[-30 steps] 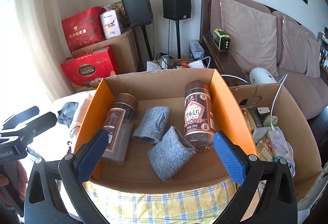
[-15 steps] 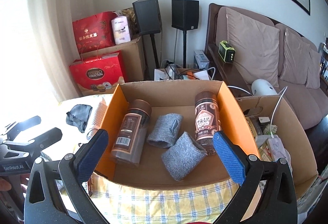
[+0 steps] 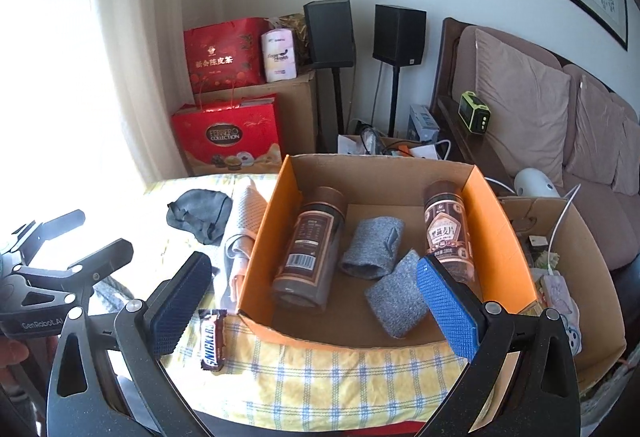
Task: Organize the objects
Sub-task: 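Withdraw both tools from the box toward the Snickers bars, then grasp a Snickers bar with the right tool while the left tool grasps another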
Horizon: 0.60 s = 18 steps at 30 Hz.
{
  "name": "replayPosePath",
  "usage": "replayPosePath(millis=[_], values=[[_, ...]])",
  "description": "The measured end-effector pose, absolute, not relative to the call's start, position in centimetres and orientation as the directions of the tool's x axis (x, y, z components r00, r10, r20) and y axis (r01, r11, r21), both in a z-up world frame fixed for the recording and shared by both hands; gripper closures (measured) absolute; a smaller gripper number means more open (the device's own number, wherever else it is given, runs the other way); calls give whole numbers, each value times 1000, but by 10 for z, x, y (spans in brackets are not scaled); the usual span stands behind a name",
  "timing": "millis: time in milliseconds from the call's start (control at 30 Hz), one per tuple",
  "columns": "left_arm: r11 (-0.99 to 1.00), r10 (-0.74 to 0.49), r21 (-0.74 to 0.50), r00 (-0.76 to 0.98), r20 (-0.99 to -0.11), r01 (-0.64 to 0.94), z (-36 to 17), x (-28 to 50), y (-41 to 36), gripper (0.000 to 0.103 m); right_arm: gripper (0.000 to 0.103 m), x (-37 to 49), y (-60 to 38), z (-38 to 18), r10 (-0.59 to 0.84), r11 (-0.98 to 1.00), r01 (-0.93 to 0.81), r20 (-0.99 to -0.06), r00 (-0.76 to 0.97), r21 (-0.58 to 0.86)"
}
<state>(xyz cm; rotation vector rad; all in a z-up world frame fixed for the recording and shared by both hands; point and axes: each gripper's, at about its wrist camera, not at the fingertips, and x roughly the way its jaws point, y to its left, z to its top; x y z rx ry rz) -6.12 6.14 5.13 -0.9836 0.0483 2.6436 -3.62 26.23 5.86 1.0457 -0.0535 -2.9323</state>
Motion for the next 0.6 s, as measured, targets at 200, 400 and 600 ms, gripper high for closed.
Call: replayPosePath(millis=[200, 400, 600], values=[[-948, 298, -122, -688, -661, -293, 39, -57, 33, 1, 0, -26, 238, 51, -82, -997, 60, -634, -769, 56], [-956, 268, -104, -675, -687, -274, 16, -53, 14, 4, 13, -17, 208, 29, -83, -996, 88, -661, -746, 25], [-958, 274, -140, -647, -712, -251, -7, -49, -3, 17, 26, -15, 185, 0, -120, -991, 130, -696, -708, 39]])
